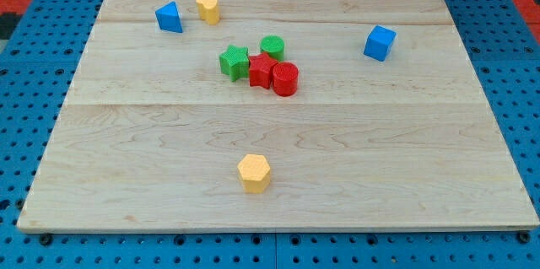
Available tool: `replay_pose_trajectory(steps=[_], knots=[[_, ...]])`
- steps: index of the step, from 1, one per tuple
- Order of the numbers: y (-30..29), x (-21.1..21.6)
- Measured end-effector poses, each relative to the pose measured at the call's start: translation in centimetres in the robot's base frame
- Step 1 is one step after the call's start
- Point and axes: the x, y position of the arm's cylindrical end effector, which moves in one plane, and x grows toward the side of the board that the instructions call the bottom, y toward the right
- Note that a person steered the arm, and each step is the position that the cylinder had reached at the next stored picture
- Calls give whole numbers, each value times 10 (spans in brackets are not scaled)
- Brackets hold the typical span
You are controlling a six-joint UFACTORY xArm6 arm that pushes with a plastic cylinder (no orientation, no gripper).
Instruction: Move blue cube into the green circle
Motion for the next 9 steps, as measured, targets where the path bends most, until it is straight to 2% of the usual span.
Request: replay_pose_trajectory(steps=[1,2,6,7,8,9], knots=[[8,29],[-18,64],[-17,67],[-34,86],[-90,122],[-178,126]])
